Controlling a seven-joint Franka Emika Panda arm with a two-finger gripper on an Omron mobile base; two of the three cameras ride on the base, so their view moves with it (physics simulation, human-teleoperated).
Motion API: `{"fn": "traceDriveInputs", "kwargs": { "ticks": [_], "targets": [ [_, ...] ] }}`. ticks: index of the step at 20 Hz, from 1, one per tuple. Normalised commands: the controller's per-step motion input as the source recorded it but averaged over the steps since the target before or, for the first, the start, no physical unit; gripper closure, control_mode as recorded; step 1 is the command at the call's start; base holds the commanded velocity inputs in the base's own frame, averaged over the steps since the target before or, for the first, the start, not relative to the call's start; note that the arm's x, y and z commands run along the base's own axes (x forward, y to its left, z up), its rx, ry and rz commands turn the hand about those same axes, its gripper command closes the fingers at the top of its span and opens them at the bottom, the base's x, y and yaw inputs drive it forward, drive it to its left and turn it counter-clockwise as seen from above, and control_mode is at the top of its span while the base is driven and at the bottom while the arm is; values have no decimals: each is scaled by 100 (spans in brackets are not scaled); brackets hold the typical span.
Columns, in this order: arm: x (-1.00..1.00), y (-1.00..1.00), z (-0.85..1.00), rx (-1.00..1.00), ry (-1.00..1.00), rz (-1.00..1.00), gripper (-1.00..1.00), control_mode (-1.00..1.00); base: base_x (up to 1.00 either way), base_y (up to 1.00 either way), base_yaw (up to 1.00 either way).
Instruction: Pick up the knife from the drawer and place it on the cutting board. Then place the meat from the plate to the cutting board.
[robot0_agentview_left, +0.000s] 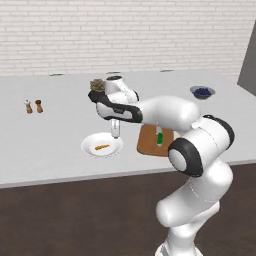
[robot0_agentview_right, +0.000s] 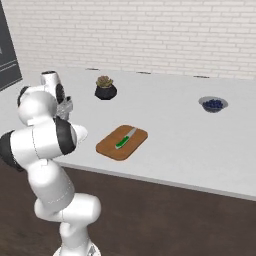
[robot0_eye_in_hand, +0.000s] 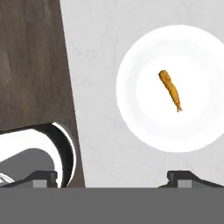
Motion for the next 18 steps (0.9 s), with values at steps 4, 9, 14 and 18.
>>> {"fn": "traceDriveInputs", "kwargs": {
  "ticks": [4, 9, 14, 18],
  "targets": [
    [54, 17, -51, 37, 0, 1, -100, -100, 0, 0, 0],
    [38, 56, 0, -1, -1, 1, -100, -100, 0, 0, 0],
    [20, 25, 0, -4, 1, 1, -100, -100, 0, 0, 0],
    [3, 0, -2, -1, 0, 0, -100, -100, 0, 0, 0]
  ]
}}
